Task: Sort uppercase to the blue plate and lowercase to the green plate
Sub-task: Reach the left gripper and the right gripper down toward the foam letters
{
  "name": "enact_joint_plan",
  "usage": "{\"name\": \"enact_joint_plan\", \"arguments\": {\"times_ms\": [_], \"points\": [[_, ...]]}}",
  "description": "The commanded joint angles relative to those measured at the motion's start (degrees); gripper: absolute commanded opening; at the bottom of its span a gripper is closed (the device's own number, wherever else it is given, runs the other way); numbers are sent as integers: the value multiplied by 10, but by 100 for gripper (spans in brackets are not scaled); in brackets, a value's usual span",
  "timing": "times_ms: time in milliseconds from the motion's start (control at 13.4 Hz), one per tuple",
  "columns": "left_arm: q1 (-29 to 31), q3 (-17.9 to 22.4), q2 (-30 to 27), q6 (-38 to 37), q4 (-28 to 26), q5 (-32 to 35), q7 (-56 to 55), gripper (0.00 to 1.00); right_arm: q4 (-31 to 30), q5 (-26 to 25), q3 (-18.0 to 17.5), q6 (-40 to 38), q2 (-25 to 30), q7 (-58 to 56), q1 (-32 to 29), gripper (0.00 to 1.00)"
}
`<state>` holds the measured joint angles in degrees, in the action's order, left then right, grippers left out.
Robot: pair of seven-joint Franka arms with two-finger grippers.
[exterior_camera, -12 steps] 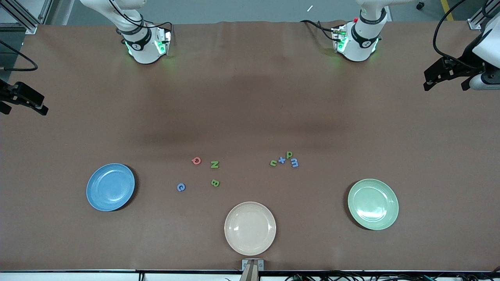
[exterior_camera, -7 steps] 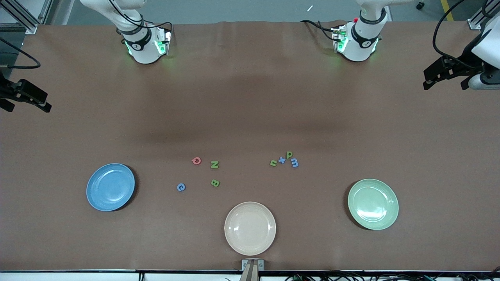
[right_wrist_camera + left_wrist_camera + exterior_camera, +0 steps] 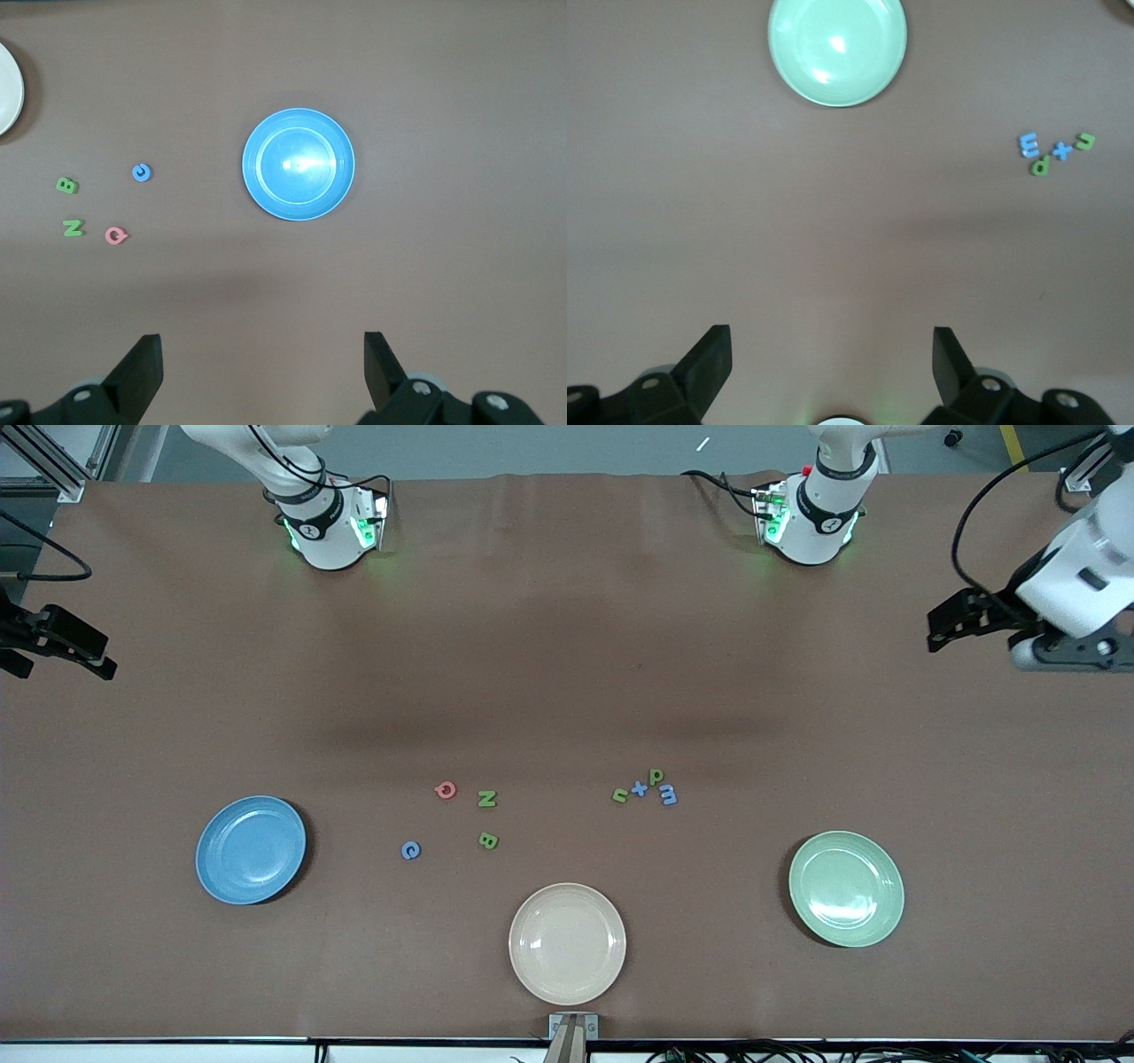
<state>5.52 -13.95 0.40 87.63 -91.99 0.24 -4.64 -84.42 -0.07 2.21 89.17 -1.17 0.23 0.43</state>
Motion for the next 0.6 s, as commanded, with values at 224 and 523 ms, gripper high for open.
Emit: {"name": "enact_joint_plan", "arguments": {"times_ms": [224,523], "points": [[-4,-73,91,133,-33,1,-65,100,-7,11,3,17,-2,-2,2,100],[-59,-73,182,234,-37,30,-201,92,-7,12,-42,54,-73,-1,-3,100]]}}
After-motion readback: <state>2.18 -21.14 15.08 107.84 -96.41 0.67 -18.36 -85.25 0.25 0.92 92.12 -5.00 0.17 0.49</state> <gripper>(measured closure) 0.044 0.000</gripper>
